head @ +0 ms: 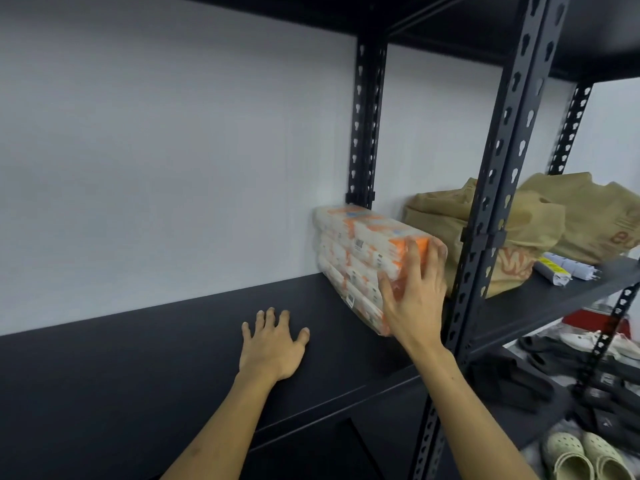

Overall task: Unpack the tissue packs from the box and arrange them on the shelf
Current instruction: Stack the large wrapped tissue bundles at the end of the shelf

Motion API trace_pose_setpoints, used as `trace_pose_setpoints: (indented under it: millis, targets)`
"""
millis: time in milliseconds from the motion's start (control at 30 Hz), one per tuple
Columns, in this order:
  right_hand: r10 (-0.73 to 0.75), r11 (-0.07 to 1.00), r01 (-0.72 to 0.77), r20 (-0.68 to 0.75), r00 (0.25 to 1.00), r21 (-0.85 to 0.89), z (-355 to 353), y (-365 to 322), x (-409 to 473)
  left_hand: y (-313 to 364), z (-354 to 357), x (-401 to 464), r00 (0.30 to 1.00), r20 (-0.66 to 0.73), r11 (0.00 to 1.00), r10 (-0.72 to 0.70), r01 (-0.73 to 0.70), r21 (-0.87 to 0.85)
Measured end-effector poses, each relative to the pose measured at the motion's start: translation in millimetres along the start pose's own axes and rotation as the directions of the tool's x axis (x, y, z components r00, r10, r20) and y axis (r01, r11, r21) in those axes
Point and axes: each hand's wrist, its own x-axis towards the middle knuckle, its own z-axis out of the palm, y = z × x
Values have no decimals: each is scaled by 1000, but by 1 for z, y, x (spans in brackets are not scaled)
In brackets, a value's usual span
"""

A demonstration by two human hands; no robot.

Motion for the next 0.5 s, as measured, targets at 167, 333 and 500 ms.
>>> trace_pose_setpoints:
  millis: [167,333,500]
  targets:
    - [-32,997,32,9,999,66,4,6,5,1,0,0,1000,10,1000,2,-2,18]
    - [29,989,-37,56,998,142,-2,10,10,1,-2,0,1000,6,1000,-10,10,5]
    - [10,994,-20,90,996,110,-18,4,7,0,-10,-9,996,-88,995,31,-39,-91]
